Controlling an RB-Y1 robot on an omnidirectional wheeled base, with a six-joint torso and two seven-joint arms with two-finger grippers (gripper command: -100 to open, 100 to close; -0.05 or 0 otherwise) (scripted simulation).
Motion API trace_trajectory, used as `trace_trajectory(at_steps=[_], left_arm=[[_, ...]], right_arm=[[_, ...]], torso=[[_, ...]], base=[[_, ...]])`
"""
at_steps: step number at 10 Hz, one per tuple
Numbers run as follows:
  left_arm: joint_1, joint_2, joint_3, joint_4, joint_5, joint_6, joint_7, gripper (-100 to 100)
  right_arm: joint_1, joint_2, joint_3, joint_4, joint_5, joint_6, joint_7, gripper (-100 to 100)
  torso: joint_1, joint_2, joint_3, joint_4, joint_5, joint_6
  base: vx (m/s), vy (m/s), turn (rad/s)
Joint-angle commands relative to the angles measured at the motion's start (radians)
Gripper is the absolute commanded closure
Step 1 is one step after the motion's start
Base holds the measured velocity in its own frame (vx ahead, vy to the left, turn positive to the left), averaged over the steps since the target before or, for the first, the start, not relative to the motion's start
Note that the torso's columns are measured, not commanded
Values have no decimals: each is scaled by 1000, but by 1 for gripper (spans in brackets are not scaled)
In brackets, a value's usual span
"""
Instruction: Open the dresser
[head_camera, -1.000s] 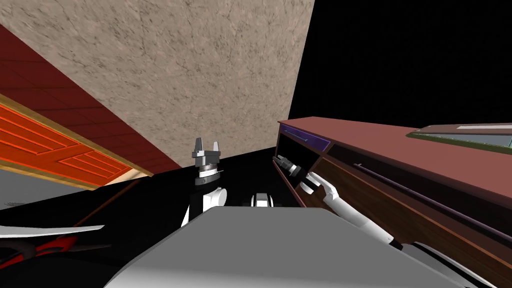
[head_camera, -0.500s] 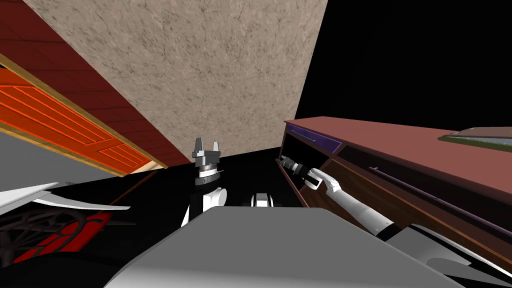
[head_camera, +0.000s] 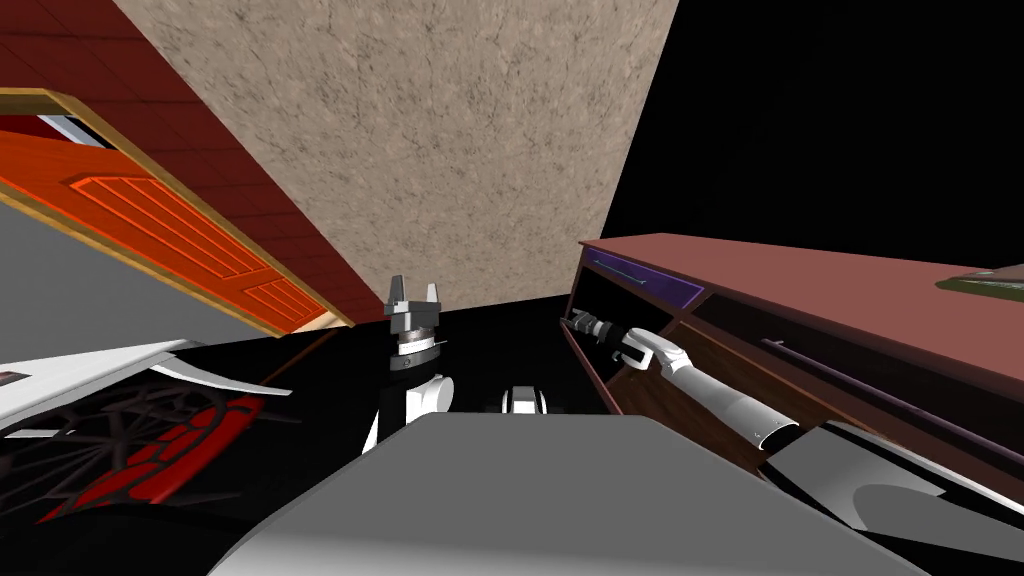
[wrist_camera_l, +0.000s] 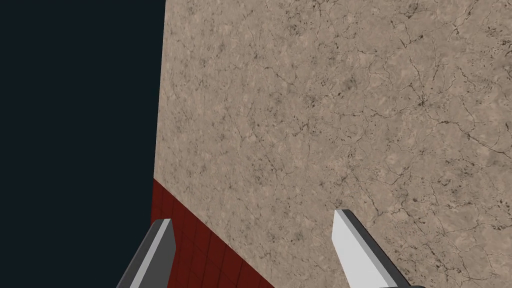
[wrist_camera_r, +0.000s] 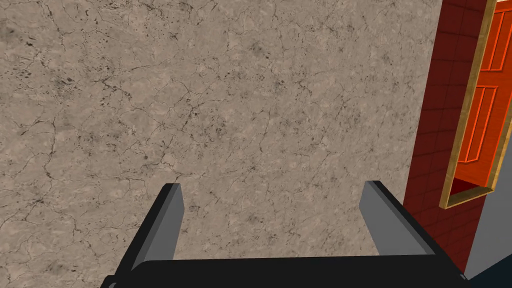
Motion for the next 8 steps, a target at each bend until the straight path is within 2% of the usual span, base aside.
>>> trace_trajectory(at_steps=[1, 2, 3, 4, 5, 6, 7, 8], left_arm=[[0, 0, 0, 0, 0, 0, 0, 0], [0, 0, 0, 0, 0, 0, 0, 0], [0, 0, 0, 0, 0, 0, 0, 0], [0, 0, 0, 0, 0, 0, 0, 0], [0, 0, 0, 0, 0, 0, 0, 0], [0, 0, 0, 0, 0, 0, 0, 0], [0, 0, 0, 0, 0, 0, 0, 0], [0, 0, 0, 0, 0, 0, 0, 0]], right_arm=[[-33, -40, 11, 68, 38, 1, 39, -100], [-33, -40, 11, 93, 38, 1, 39, -100], [-69, -74, 24, 124, 73, 8, 68, -100], [-69, -74, 24, 153, 73, 8, 68, -100], [-69, -74, 24, 158, 73, 8, 68, -100], [-104, -105, 35, 204, 106, 14, 98, -100], [-104, -105, 35, 221, 106, 14, 98, -100], [-138, -134, 46, 262, 140, 20, 128, -100]], torso=[[-1, -1, 0, 0, 0, 0], [0, 0, 0, 0, 0, -1], [0, 0, 0, 0, 0, 0], [1, 0, 0, 0, 0, -1], [0, 0, 0, 0, 0, 0], [-2, -1, 0, 0, -1, 0], [0, 0, 0, 0, 0, -1], [0, 0, 0, 0, 0, 0]], base=[[-32, 33, 134], [-33, 30, 104], [-42, 42, 153], [-37, 34, 77], [-17, 12, -16], [-29, 25, 123], [-35, 24, 86], [-53, 27, 140]])
